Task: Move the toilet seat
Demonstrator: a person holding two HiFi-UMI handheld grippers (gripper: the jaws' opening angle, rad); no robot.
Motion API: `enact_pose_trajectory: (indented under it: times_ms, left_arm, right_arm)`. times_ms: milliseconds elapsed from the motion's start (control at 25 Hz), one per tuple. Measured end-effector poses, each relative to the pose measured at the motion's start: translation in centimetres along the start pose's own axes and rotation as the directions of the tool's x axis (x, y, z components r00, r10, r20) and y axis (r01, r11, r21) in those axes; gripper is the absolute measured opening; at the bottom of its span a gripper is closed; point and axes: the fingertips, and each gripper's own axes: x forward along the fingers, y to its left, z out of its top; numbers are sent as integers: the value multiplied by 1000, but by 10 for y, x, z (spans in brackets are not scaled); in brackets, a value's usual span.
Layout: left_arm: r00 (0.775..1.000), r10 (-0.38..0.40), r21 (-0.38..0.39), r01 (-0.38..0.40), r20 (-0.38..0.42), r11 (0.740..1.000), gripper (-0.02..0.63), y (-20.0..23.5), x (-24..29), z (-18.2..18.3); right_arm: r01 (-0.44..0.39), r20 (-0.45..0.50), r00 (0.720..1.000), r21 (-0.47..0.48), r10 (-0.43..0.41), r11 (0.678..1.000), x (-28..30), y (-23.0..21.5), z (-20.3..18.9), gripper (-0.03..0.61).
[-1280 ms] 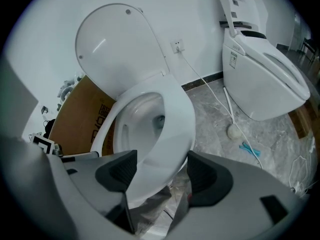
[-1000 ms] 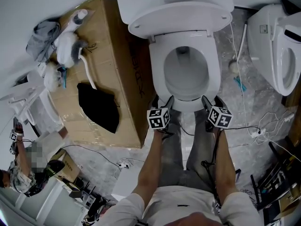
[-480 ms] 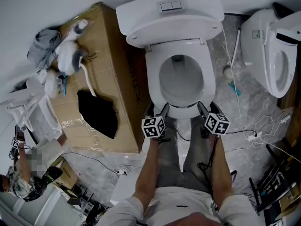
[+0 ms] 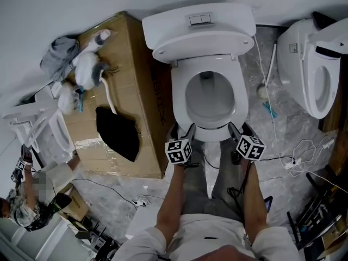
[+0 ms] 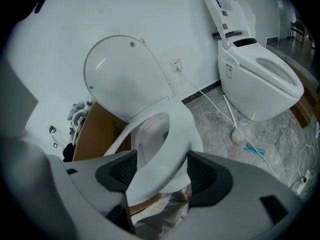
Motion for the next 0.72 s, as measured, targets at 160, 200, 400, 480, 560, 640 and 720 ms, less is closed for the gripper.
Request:
enact_pose_trajectory:
  times_ms: [160, 200, 400, 480, 560, 640, 720]
  left_arm:
    - [1000, 4, 3, -4, 14, 1000, 328, -2, -5, 8]
    - [1000, 5, 2, -5, 16, 1000, 328, -3, -6, 10]
    - [999, 11, 2, -12, 30, 1000, 328, -5, -12, 19]
    - [999, 12, -1, -12, 37, 1000, 328, -6, -15, 24]
    - [999, 10, -3, -10, 43, 1000, 328, -7, -17, 28]
    - [999, 6, -3, -6, 49, 1000, 328, -9, -19, 32]
    - [998, 5, 1, -5, 58, 1000, 328, -10, -22, 38]
  right_arm:
    - [-6, 9, 1000, 7, 6, 1000, -5, 5, 7, 336]
    - [-8, 11, 1000, 7, 8, 1000, -6, 6, 9, 336]
    - [-14, 19, 1000, 11, 13, 1000, -11, 11, 16, 336]
    - [-15, 20, 1000, 8, 15, 1000, -14, 14, 19, 336]
    - [-17, 22, 1000, 5, 17, 1000, -17, 16, 23, 336]
    - [-18, 27, 999, 2, 18, 1000, -20, 19, 26, 336]
    - [-20, 35, 999, -2, 20, 1000, -22, 21, 31, 336]
